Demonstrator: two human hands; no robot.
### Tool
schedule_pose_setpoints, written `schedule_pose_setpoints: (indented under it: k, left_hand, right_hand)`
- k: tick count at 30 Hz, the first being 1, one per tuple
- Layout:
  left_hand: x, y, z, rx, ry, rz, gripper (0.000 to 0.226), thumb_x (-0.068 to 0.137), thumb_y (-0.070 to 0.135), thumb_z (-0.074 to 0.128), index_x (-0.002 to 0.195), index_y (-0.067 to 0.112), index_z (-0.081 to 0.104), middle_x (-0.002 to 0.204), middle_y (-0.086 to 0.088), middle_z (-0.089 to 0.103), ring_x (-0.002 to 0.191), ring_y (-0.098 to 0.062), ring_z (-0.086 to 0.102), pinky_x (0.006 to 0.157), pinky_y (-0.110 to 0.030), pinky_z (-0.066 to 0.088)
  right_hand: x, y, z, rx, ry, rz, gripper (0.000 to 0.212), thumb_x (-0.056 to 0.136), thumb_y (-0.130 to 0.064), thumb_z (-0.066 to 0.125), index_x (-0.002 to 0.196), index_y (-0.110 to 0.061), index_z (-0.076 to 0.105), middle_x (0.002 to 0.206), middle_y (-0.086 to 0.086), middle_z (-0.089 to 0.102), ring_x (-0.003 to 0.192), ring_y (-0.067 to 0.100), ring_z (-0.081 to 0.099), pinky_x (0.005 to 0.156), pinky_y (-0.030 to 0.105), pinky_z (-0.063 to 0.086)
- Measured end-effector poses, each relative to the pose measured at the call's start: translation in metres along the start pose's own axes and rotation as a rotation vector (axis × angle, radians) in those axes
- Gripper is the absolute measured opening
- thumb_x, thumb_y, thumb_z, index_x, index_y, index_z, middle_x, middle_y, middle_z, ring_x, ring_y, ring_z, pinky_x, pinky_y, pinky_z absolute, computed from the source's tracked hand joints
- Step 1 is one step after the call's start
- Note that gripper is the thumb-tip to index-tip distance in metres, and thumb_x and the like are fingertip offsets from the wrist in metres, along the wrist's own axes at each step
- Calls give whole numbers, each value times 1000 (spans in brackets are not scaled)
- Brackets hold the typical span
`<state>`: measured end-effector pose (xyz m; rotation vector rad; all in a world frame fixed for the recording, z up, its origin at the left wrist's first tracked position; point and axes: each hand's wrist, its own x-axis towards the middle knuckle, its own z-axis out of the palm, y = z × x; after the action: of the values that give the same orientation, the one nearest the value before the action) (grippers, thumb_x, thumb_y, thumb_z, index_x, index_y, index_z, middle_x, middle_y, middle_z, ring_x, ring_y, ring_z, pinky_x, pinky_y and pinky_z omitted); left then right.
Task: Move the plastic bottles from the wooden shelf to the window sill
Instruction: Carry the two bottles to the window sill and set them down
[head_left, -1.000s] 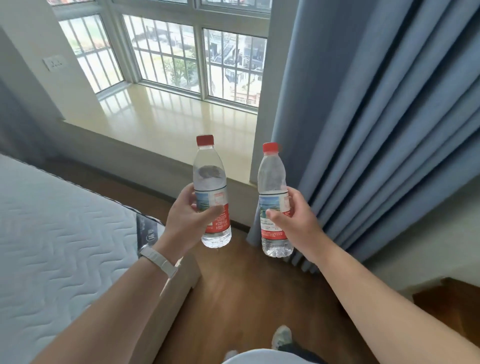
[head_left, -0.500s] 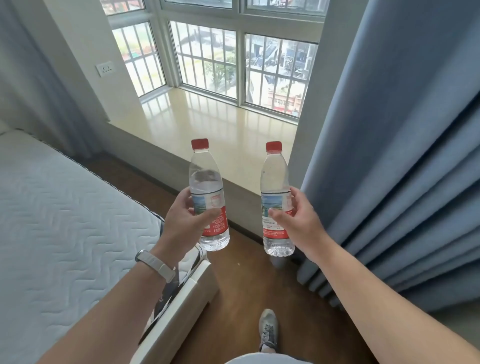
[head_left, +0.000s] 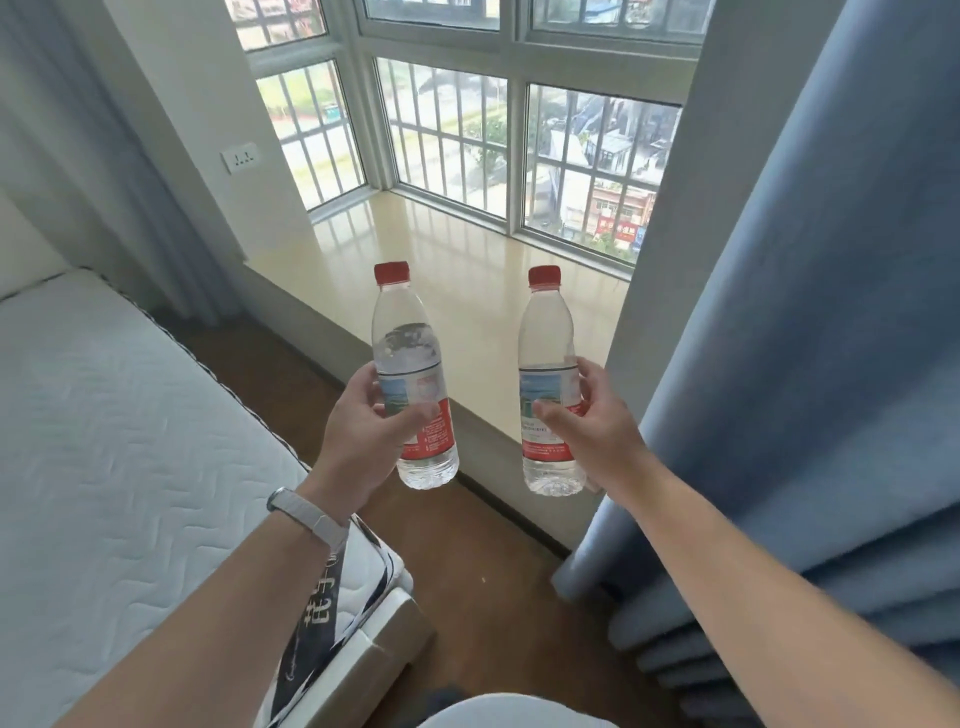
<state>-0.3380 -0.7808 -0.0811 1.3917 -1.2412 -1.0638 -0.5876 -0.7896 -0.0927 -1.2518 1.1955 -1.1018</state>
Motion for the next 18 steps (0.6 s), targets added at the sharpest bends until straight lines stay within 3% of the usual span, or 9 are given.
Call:
schedule_pose_setpoints:
  k: [3, 7, 11, 18]
  left_hand:
    - [15, 0, -2, 2, 35, -24, 54, 74, 27, 85, 123, 26, 62, 109, -1, 72, 99, -22, 71, 91, -51, 58]
    - [44, -4, -10, -10, 75, -45, 56, 69, 30, 87, 120, 29, 63, 109, -1, 72, 100, -24, 71, 90, -50, 58]
    - [79, -15, -21, 1, 115, -53, 44, 81, 15, 83, 117, 28, 63, 106, 1, 72, 96, -19, 71, 86, -44, 59]
    - [167, -38, -59, -49, 147, -66, 41, 82, 17, 83, 114, 34, 63, 106, 4, 72, 98, -20, 70, 83, -38, 58]
  right_hand:
    - [23, 1, 3, 48, -14, 23, 58, 75, -27, 75, 126, -32, 50, 109, 3, 69, 97, 26, 71, 86, 55, 56]
    - [57, 2, 8, 44, -29, 22, 57, 72, -26, 74, 124, -32, 51, 108, 3, 70, 95, 25, 71, 86, 55, 56]
    - [95, 6, 22, -1, -43, 35, 59, 76, -24, 75, 129, -27, 48, 108, 1, 69, 93, 19, 72, 84, 47, 58]
    - [187, 1, 59, -77, -66, 74, 52, 85, -13, 73, 126, -30, 46, 108, -1, 67, 90, 13, 71, 75, 31, 57]
